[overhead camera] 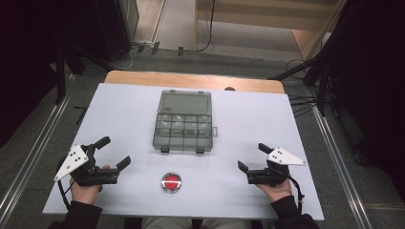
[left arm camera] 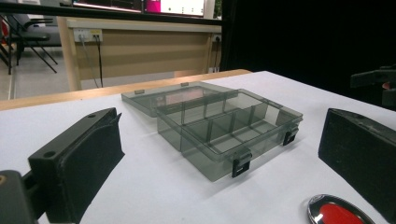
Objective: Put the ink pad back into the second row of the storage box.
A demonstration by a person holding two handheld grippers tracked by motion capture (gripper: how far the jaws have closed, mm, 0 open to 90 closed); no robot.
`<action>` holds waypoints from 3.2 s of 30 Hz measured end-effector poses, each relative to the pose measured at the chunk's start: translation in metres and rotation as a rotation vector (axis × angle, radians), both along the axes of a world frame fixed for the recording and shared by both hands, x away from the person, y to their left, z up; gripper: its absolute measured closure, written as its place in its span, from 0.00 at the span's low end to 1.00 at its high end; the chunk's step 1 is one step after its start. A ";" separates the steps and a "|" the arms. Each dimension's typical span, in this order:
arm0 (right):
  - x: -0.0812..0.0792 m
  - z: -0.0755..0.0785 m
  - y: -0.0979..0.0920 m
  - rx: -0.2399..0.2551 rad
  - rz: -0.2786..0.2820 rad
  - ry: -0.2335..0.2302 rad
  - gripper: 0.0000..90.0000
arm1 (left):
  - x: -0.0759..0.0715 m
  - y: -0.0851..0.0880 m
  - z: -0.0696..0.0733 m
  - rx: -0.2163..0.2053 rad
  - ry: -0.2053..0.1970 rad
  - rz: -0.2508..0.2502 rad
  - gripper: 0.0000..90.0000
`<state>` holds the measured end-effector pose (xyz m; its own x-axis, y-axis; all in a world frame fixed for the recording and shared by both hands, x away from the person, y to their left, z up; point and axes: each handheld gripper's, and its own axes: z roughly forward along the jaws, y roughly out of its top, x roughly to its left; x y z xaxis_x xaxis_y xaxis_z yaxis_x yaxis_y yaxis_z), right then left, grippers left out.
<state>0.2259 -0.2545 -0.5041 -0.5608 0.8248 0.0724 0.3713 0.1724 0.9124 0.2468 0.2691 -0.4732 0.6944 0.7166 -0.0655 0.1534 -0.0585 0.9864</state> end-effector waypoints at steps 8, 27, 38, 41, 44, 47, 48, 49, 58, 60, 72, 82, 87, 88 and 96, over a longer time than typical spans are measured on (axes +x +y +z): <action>0.001 -0.001 0.010 -0.026 0.045 0.024 0.00 | 0.000 0.000 0.000 0.000 0.000 -0.002 0.00; 0.000 0.012 0.055 -0.052 0.190 0.069 0.00 | 0.000 0.000 0.000 0.002 0.000 0.001 0.00; 0.000 0.021 0.091 -0.081 0.277 0.070 0.00 | -0.001 0.001 0.001 0.002 -0.002 0.003 0.00; 0.002 0.025 0.102 -0.084 0.304 0.073 0.00 | -0.001 0.001 0.000 -0.001 0.000 0.001 0.00; 0.004 0.027 0.110 -0.090 0.321 0.072 0.00 | -0.001 0.001 0.001 -0.002 -0.001 0.001 0.00; 0.007 0.029 0.120 -0.100 0.344 0.077 0.00 | -0.002 0.001 0.001 -0.006 -0.002 0.001 0.00; 0.007 0.029 0.122 -0.102 0.346 0.079 0.00 | -0.001 0.002 0.001 -0.005 -0.004 0.002 0.00; 0.007 0.029 0.122 -0.102 0.346 0.079 0.00 | -0.001 0.002 0.001 -0.005 -0.004 0.002 0.00; 0.015 0.034 0.138 -0.154 0.386 0.110 0.00 | -0.001 0.001 0.001 -0.006 -0.002 0.002 0.00; 0.015 0.034 0.140 -0.154 0.387 0.113 0.00 | -0.002 0.001 0.001 -0.006 -0.002 0.002 0.00; 0.020 0.038 0.161 -0.216 0.463 0.155 0.00 | -0.002 0.002 0.001 -0.005 -0.001 0.003 0.00; 0.026 0.034 0.185 -0.276 0.528 0.196 0.00 | -0.002 0.002 0.001 -0.002 0.000 0.001 0.00; 0.030 0.029 0.201 -0.315 0.561 0.222 0.00 | -0.002 0.002 0.001 -0.003 -0.001 0.001 0.00; 0.030 0.029 0.201 -0.315 0.561 0.222 0.00 | -0.002 0.002 0.001 -0.003 -0.001 0.001 0.00; 0.032 0.019 0.218 -0.387 0.597 0.259 0.00 | -0.002 0.003 0.001 -0.001 0.001 0.002 0.00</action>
